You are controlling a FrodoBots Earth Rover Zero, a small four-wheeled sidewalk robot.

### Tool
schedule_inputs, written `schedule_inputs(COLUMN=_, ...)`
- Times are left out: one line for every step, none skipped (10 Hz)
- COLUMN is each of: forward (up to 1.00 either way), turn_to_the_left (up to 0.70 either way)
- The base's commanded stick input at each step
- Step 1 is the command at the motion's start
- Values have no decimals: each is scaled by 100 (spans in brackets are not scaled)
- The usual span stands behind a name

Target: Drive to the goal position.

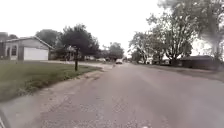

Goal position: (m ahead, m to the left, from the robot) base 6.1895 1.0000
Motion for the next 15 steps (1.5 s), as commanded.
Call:
schedule_inputs(forward=70, turn_to_the_left=0)
schedule_inputs(forward=70, turn_to_the_left=0)
schedule_inputs(forward=70, turn_to_the_left=0)
schedule_inputs(forward=70, turn_to_the_left=0)
schedule_inputs(forward=70, turn_to_the_left=0)
schedule_inputs(forward=70, turn_to_the_left=0)
schedule_inputs(forward=70, turn_to_the_left=0)
schedule_inputs(forward=70, turn_to_the_left=0)
schedule_inputs(forward=70, turn_to_the_left=-3)
schedule_inputs(forward=70, turn_to_the_left=-35)
schedule_inputs(forward=70, turn_to_the_left=-35)
schedule_inputs(forward=70, turn_to_the_left=-35)
schedule_inputs(forward=70, turn_to_the_left=-35)
schedule_inputs(forward=70, turn_to_the_left=-35)
schedule_inputs(forward=70, turn_to_the_left=-30)
